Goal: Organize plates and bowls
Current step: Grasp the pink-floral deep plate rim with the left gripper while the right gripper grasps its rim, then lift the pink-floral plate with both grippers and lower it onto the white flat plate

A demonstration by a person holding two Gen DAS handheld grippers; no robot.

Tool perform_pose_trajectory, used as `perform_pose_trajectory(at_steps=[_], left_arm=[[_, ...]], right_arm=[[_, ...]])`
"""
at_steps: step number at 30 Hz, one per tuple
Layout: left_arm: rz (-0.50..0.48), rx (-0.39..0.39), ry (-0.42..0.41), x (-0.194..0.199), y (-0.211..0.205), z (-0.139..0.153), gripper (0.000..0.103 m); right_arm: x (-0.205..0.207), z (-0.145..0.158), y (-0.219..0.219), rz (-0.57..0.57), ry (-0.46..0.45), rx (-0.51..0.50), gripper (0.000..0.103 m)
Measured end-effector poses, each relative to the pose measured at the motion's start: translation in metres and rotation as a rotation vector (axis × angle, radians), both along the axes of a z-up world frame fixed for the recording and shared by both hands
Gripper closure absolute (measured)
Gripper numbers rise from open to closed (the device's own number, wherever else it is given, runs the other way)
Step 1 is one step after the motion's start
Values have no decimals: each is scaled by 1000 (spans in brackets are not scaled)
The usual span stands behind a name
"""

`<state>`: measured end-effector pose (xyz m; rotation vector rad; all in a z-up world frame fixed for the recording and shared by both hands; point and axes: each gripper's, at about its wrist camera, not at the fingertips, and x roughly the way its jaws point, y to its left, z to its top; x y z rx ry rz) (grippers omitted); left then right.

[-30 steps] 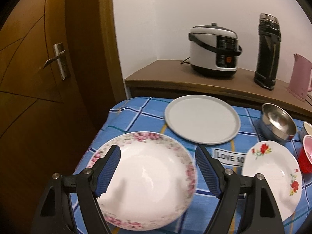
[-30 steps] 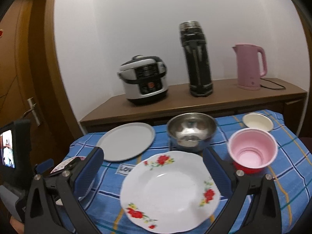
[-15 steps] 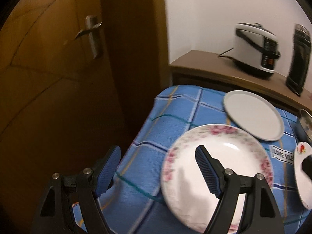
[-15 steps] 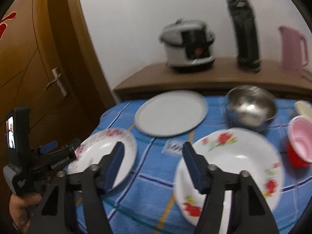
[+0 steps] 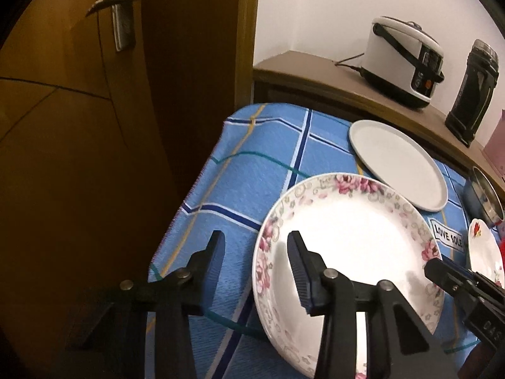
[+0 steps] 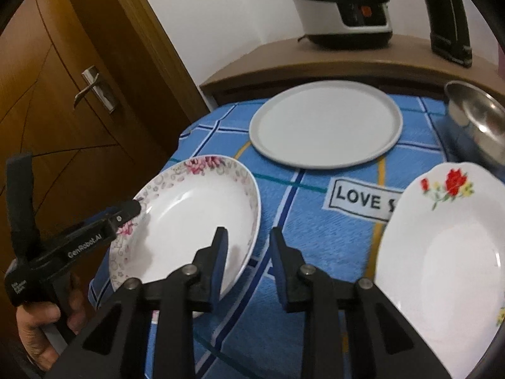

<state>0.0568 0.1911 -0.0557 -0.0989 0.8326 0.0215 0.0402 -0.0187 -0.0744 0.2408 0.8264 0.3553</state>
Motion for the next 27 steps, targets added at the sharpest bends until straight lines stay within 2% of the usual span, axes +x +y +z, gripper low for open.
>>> perform_pose_trajectory(at_steps=[1, 3, 8, 15, 20, 27], left_arm=[[-7, -6, 1, 0, -1, -1, 61], [-26, -25, 5, 2, -2, -2, 78], [-46, -66, 18, 4, 0, -7, 79], [-59, -103, 20, 5, 3, -8, 79], [-60, -74, 9, 1, 1, -6, 79], [-92, -77, 2, 2, -11, 0, 79]], right_arm=[[2, -2, 2, 3, 6, -5, 78], [5, -5, 4, 10, 19, -4, 81], [12, -13, 8, 26, 39, 1, 86], [15, -15, 12, 33, 43, -6, 86], [18, -16, 10, 41, 34, -6, 86], [18, -10, 0, 16, 32, -10, 87]])
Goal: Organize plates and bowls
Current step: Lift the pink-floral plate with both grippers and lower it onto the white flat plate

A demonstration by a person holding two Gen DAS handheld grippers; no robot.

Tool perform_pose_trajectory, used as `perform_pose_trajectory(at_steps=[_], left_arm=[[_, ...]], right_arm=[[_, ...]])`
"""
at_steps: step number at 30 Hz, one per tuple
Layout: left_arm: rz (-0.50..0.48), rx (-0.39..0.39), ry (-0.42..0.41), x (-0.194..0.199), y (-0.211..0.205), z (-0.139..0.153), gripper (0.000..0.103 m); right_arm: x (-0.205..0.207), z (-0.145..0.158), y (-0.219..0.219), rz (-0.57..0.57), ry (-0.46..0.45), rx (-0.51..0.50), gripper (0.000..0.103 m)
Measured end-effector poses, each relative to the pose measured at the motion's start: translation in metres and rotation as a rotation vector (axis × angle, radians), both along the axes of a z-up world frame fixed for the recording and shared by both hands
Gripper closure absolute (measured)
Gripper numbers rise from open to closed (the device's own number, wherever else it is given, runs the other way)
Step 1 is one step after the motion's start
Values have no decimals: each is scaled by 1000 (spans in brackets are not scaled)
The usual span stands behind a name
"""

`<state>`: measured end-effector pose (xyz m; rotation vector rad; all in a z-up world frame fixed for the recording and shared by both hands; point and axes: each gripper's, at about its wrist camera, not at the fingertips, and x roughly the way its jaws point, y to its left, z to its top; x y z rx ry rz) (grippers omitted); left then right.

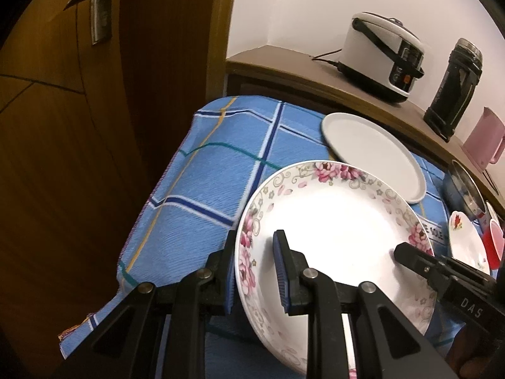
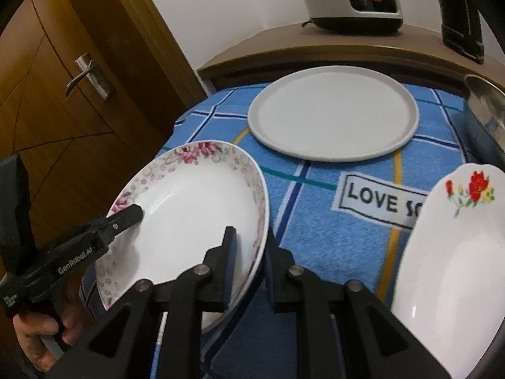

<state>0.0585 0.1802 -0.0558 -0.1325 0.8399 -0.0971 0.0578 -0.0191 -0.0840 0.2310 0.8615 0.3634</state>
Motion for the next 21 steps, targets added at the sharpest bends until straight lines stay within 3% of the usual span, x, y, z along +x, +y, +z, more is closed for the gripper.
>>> perform_pose_trajectory(at_steps=[10, 21], left_arm=[[-68, -8, -79, 26, -33, 28, 79], [-168, -11, -110, 97, -84, 35, 79]], right_arm=[[5, 32, -28, -69, -46, 13, 87], [51, 53, -75, -185, -52, -21, 87]])
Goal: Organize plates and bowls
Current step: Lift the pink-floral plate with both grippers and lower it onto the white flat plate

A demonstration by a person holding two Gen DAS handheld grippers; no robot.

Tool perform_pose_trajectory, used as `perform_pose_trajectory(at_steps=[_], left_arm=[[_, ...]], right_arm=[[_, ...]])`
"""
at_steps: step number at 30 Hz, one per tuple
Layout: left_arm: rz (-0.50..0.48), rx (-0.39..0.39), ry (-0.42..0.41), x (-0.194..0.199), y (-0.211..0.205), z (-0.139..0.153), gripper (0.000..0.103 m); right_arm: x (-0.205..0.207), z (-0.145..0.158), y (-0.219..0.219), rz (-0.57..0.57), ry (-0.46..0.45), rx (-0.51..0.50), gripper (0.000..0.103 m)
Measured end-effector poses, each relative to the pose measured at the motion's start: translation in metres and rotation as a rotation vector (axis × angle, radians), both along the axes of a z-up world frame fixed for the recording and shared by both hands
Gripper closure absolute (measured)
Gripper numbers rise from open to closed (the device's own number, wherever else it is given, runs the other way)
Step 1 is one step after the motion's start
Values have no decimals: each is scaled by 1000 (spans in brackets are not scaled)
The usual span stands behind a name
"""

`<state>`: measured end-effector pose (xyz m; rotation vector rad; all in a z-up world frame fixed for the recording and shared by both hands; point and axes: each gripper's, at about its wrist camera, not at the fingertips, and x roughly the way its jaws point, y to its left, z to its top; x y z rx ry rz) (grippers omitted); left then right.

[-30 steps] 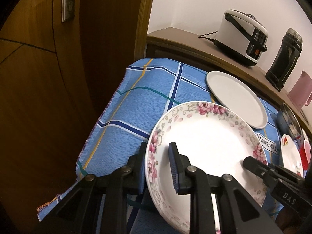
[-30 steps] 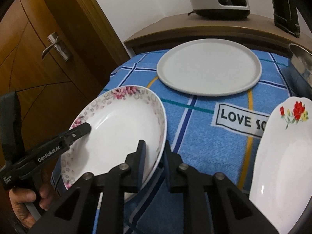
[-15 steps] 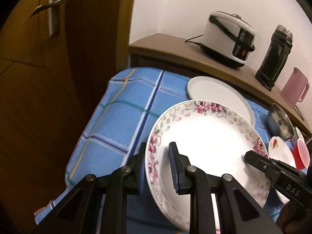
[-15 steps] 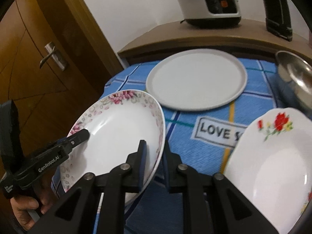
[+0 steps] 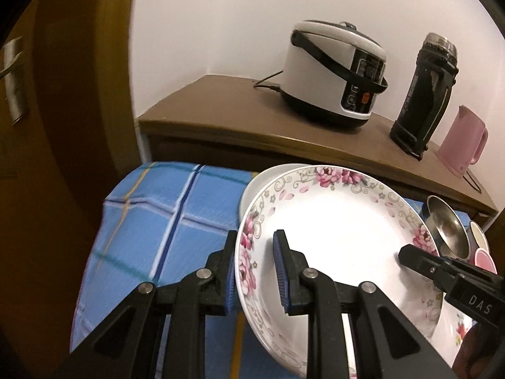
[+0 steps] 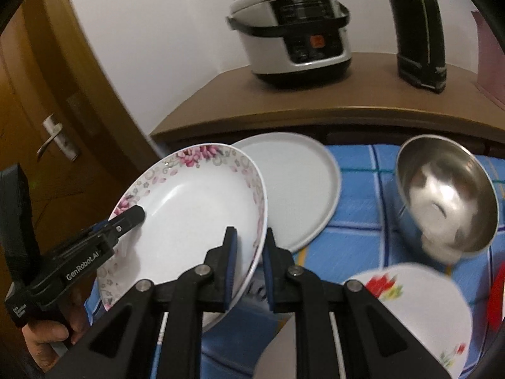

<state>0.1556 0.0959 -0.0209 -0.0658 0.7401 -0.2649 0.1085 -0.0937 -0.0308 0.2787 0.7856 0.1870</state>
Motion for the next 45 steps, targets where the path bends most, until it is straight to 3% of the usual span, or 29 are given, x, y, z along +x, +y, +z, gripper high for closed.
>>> perform_pose_trajectory(at_steps=[8, 15, 30, 31, 33, 35, 45], left_arm=[[-26, 16, 60, 54, -24, -17, 79], [-23, 39, 95, 77, -36, -34, 79], [12, 123, 5, 74, -42, -31, 78], [18, 123, -9, 72, -40, -29, 77], [33, 133, -31, 66, -38, -25, 56], [67, 142, -61, 57, -35, -20, 42], [146, 136, -116, 11, -29, -2, 41]], right_arm=[[39, -15, -27, -72, 63, 15, 87], [59, -31, -35, -98, 128, 26, 87], [71, -39, -29, -72, 129, -31, 81], [70, -39, -27, -69, 132, -47, 80], [69, -35, -26, -58, 145, -45, 70], [64, -28, -28, -65, 128, -20, 51], [9, 12, -33, -92, 4, -12, 43]])
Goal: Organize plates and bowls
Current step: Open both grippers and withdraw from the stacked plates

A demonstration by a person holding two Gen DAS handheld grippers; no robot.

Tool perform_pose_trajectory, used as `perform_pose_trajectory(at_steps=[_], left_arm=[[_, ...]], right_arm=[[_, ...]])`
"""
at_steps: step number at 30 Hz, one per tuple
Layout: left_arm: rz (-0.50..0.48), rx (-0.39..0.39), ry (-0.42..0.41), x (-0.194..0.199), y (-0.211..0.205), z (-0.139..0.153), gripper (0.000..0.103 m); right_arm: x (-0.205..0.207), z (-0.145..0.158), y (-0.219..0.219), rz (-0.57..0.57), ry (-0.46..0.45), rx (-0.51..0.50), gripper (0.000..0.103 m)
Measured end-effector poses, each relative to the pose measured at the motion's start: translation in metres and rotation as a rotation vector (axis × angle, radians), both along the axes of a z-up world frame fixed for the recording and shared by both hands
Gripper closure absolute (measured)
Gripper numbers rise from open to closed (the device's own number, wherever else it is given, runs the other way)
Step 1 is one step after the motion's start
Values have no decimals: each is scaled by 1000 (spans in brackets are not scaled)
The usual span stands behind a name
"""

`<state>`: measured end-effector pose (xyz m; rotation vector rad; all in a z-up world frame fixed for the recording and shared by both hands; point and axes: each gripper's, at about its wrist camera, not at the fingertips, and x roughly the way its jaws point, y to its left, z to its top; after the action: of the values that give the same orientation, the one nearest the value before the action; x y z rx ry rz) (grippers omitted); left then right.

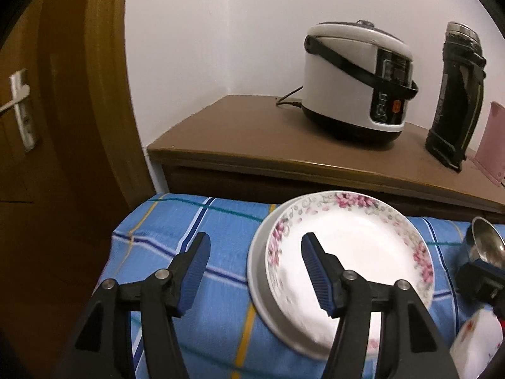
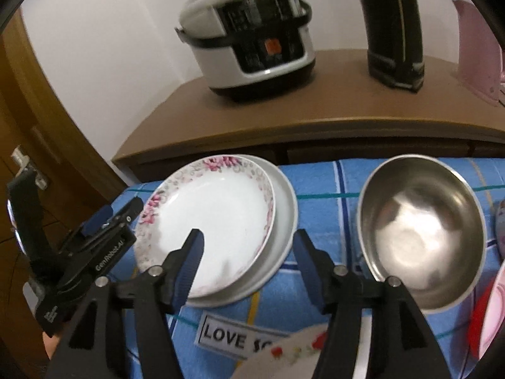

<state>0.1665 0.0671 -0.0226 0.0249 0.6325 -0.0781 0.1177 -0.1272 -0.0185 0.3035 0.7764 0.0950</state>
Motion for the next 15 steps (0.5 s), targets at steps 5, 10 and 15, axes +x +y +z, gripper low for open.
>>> perform_pose_trajectory(at_steps=[5, 10, 15], left_arm=[[13, 49, -1, -29, -9, 4, 40], [11, 69, -23, -60, -16, 13, 40], [9, 74, -35, -87, -24, 20, 39]], right_arm=[[-29, 11, -2, -13, -50, -22, 36], [-52, 13, -6, -16, -69, -9, 36], [-72, 12, -6, -8, -78, -22, 36]])
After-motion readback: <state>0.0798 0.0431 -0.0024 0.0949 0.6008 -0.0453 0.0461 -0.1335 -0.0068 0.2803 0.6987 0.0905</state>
